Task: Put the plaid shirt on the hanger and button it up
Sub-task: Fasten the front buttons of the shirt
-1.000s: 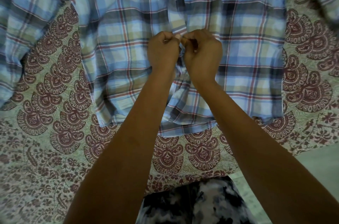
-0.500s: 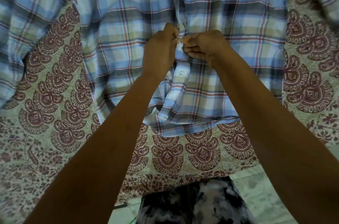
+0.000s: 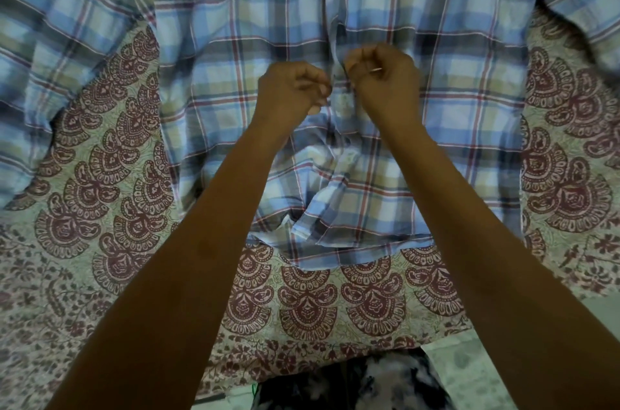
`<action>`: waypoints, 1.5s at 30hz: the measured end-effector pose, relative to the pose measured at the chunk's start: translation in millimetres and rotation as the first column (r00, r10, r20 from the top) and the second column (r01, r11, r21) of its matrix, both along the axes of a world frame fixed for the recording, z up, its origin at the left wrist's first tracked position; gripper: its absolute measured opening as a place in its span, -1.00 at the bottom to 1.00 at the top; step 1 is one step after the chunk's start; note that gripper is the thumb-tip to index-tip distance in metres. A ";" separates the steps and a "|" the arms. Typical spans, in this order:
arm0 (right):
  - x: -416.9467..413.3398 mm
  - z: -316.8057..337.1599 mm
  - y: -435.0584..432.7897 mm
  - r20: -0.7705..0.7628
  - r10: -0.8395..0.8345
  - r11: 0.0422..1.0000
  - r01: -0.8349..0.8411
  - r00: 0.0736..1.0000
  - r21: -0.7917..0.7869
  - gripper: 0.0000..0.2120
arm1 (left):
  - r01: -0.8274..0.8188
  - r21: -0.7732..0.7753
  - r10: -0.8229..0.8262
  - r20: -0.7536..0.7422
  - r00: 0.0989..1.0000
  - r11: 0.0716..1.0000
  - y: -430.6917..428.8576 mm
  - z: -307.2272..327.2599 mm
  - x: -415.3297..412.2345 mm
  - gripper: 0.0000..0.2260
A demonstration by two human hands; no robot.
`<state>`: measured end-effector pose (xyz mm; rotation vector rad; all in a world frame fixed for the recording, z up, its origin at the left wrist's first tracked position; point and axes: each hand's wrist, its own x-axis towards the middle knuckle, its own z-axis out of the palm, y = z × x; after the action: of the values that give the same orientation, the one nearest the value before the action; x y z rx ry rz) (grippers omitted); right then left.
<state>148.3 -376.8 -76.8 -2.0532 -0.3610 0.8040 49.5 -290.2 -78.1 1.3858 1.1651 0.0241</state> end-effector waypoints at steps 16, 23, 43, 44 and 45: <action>30.9 -10.1 28.6 0.071 -0.110 0.993 0.113 0.991 -0.039 -0.89 | -0.015 0.281 0.000 0.053 0.999 0.960 40.4 -10.5 30.9 -0.84; 22.1 -4.0 26.6 0.214 -0.070 0.997 0.076 0.974 -0.018 -0.90 | 0.194 0.473 -0.159 -0.113 0.981 0.859 31.3 -19.3 40.4 -0.82; 13.9 -0.2 26.9 -0.042 -0.139 0.973 0.144 0.989 0.180 -0.81 | 0.064 0.502 -0.054 -0.033 0.998 0.863 38.6 10.7 47.8 -0.93; 10.6 0.7 27.4 -0.050 -0.124 0.972 0.131 0.991 0.194 -0.85 | 0.062 0.494 -0.056 -0.028 0.998 0.867 37.3 12.7 46.4 -0.92; 7.3 0.6 27.2 -0.062 -0.113 0.970 0.124 0.992 0.208 -0.89 | 0.063 0.487 -0.055 -0.030 0.998 0.871 35.3 13.9 45.5 -0.92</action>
<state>155.7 -349.6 -76.2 -1.8346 -0.2803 0.7111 95.0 -254.9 -64.2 1.8698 1.1751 0.2835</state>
